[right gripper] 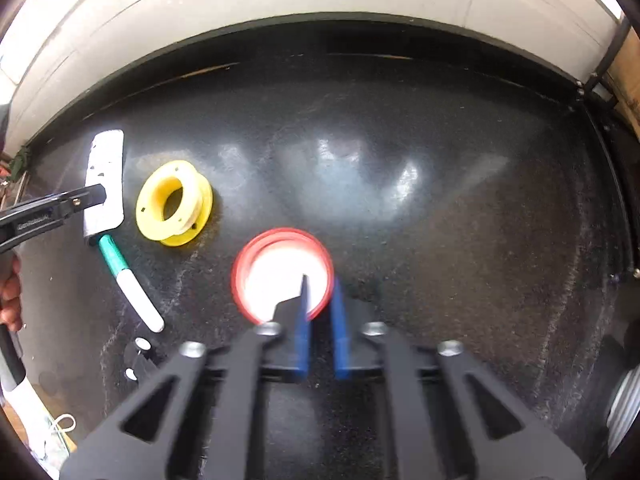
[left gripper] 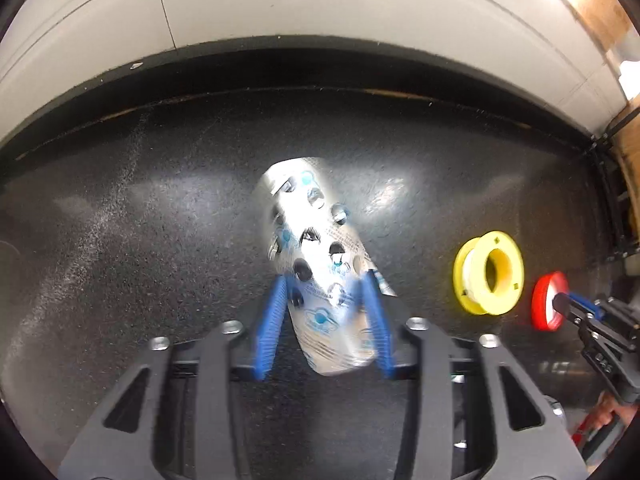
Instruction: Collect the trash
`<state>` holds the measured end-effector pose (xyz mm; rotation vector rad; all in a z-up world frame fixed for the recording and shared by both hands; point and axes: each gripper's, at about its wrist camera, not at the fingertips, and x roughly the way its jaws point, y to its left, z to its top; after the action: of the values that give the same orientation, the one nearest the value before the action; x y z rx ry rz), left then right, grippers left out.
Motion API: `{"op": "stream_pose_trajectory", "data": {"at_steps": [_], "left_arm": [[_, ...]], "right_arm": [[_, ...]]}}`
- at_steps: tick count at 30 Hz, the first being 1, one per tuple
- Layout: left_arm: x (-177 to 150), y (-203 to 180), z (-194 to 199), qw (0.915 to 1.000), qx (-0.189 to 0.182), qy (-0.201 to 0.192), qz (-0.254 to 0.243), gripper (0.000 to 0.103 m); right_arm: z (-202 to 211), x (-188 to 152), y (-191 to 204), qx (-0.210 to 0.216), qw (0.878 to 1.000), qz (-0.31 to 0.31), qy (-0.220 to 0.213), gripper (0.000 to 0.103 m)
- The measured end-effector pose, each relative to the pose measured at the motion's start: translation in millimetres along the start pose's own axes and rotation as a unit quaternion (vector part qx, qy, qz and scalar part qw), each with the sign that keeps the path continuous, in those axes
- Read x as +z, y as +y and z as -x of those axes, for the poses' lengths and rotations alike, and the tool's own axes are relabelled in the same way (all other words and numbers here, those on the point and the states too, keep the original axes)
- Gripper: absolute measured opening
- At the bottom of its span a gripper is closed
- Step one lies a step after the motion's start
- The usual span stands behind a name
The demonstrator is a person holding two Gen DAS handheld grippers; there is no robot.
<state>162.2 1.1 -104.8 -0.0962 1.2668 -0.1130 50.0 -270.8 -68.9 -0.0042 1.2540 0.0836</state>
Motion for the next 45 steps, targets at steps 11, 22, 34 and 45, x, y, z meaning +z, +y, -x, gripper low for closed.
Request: {"op": "stream_pose_trajectory", "data": {"at_steps": [11, 22, 34, 45], "left_arm": [[2, 6, 44, 0.9987, 0.027, -0.043, -0.005, 0.000], [-28, 27, 124, 0.9926, 0.053, -0.102, 0.038, 0.000], [-47, 17, 108, 0.9955, 0.043, -0.054, 0.064, 0.084], [2, -25, 30, 0.9957, 0.078, -0.002, 0.050, 0.087]], "right_arm": [[37, 3, -30, -0.010, 0.998, -0.028, -0.062, 0.005], [74, 19, 10, 0.022, 0.994, 0.031, -0.104, 0.005], [81, 21, 50, 0.051, 0.991, 0.068, -0.106, 0.005], [88, -28, -55, 0.004, 0.996, -0.034, -0.088, 0.005]]}}
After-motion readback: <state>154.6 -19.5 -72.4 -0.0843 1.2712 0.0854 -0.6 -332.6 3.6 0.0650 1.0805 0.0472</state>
